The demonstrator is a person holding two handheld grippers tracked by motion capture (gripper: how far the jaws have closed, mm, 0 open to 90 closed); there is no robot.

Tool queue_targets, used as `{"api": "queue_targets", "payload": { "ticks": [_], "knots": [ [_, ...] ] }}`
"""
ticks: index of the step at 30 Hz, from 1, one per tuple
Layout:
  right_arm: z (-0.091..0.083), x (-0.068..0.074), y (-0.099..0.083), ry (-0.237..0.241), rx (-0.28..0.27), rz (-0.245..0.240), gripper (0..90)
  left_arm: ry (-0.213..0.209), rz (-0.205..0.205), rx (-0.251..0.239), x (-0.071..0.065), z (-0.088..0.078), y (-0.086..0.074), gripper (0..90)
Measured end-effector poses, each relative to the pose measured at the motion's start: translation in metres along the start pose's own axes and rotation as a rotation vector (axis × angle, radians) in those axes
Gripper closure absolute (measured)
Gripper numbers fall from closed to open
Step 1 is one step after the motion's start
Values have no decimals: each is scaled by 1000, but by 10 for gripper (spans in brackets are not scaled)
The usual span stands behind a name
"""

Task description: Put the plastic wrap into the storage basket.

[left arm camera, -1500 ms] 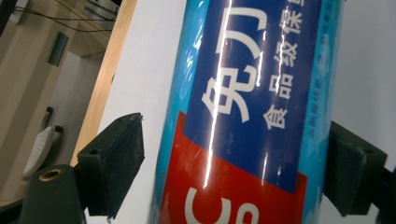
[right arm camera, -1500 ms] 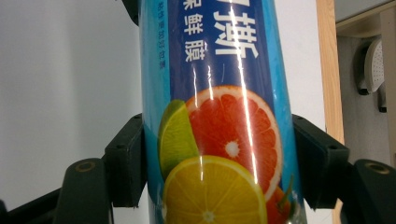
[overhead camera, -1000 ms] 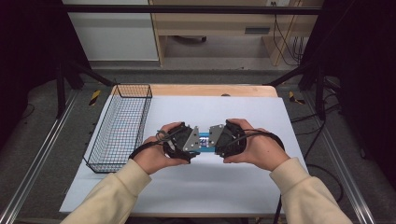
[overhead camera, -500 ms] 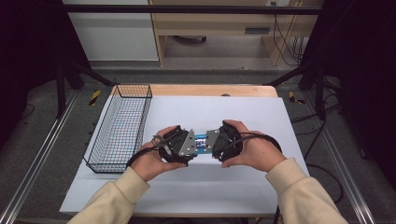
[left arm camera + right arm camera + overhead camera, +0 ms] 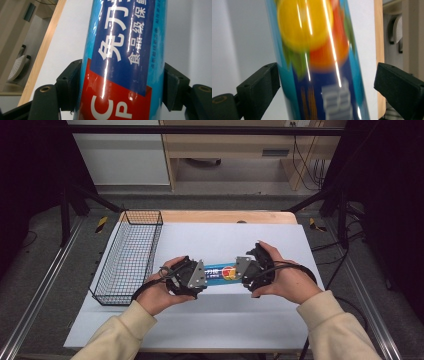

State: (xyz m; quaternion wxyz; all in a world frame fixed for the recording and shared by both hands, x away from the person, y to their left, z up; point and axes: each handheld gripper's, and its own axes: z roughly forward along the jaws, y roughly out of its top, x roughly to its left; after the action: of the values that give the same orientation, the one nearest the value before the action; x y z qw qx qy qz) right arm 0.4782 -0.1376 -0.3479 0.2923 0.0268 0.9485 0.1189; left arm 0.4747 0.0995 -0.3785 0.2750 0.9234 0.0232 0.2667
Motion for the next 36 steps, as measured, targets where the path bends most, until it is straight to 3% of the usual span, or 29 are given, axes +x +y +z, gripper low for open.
{"api": "queue_targets", "payload": {
  "ticks": [5,7,10,11,12,16,17,18,19,20,24,25,26,27,28,32,33,36],
  "knots": [
    [-6,-2,-38,-38,23,85,64,7,-4,15,2,-2,-5,291],
    [-7,-2,-44,-41,26,106,64,7,-8,16,2,-3,-5,291],
    [-8,-2,-61,-63,10,184,65,18,-15,19,4,-8,-7,291],
    [-7,-2,-69,-99,-8,238,81,25,-27,17,6,-11,-8,292],
    [-7,-2,-69,-99,-8,238,81,25,-27,17,6,-11,-8,292],
    [2,-2,-76,-143,-56,396,104,42,-59,7,12,-17,-9,293],
    [11,-2,-78,-162,-71,479,110,47,-58,8,13,-18,-9,293],
    [11,-2,-78,-162,-71,479,110,48,-60,9,15,-19,-8,293],
    [19,-2,-80,-173,-87,545,113,50,-54,16,18,-21,-7,294],
    [19,-2,-80,-173,-87,545,113,53,-51,17,20,-23,-7,294],
    [35,0,-86,-213,-92,662,113,71,-52,17,30,-31,-5,294],
    [41,3,-90,-243,-106,734,108,79,-59,14,34,-36,-4,295],
    [41,3,-90,-243,-106,734,108,79,-59,14,34,-36,-4,295],
    [46,8,-94,-251,-128,815,103,89,-67,7,38,-40,-5,296],
    [46,8,-94,-251,-128,815,103,89,-67,7,38,-40,-5,296],
    [56,24,-100,-245,-176,942,93,103,-82,11,45,-47,-6,297],
    [60,32,-104,-280,-177,966,96,107,-89,7,48,-50,-9,297],
    [62,38,-107,-294,-166,990,94,113,-98,11,50,-51,-11,297]
  ]
}}
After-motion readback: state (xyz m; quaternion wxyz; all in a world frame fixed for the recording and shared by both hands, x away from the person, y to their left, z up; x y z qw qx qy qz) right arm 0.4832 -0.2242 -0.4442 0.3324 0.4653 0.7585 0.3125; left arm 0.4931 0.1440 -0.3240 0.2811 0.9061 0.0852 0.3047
